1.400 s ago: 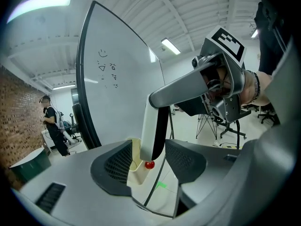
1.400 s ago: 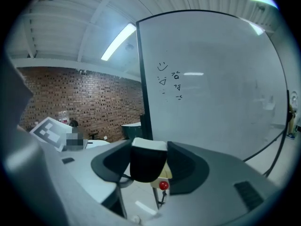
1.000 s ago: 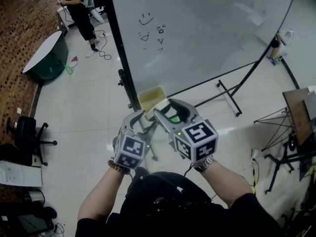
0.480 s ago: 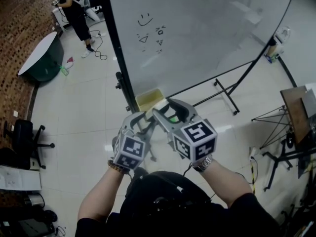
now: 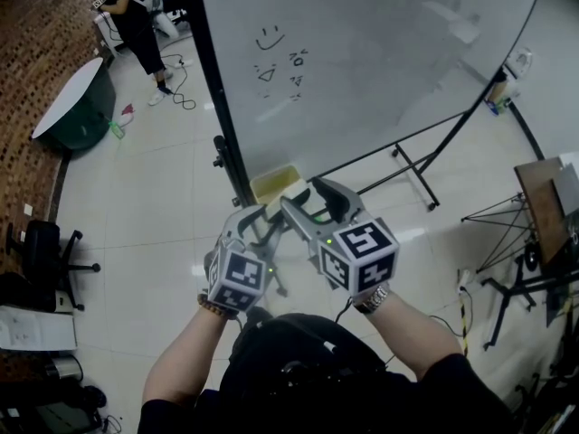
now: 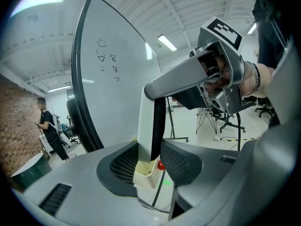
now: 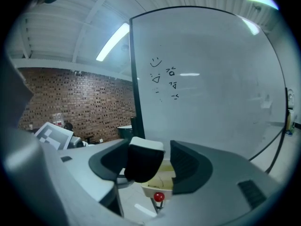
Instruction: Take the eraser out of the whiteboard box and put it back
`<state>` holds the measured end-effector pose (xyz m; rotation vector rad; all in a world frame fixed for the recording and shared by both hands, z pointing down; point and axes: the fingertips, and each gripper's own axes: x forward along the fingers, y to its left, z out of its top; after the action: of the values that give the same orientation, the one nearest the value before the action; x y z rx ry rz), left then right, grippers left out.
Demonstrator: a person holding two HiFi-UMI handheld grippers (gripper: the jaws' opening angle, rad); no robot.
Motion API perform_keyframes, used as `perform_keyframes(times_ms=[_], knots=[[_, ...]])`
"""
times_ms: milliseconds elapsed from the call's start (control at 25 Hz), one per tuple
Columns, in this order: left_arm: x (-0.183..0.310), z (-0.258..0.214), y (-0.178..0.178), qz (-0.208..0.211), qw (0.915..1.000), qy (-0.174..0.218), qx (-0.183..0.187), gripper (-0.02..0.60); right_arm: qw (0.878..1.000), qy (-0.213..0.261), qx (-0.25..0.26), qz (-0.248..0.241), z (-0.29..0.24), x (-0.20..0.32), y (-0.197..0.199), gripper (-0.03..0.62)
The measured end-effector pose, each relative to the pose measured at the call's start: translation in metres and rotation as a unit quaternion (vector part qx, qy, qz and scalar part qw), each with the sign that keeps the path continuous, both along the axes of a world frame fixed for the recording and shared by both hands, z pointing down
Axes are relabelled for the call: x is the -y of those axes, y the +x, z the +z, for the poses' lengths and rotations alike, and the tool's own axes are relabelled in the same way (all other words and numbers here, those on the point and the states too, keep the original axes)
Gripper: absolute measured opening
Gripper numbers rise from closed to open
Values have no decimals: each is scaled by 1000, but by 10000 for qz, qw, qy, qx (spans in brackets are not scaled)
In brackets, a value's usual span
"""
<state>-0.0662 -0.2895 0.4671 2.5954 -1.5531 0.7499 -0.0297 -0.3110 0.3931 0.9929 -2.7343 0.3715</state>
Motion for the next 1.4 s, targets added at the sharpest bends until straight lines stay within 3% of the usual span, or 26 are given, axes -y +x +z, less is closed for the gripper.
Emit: perform_keyframes(times_ms=[480, 1400], knots=[[16, 6, -15, -127, 9997, -52, 178, 144, 9989, 67, 271, 365, -6, 12, 12, 313], [63, 28, -32, -354, 9968, -182, 689, 144, 9973, -114, 179, 706, 9, 39, 22, 313]])
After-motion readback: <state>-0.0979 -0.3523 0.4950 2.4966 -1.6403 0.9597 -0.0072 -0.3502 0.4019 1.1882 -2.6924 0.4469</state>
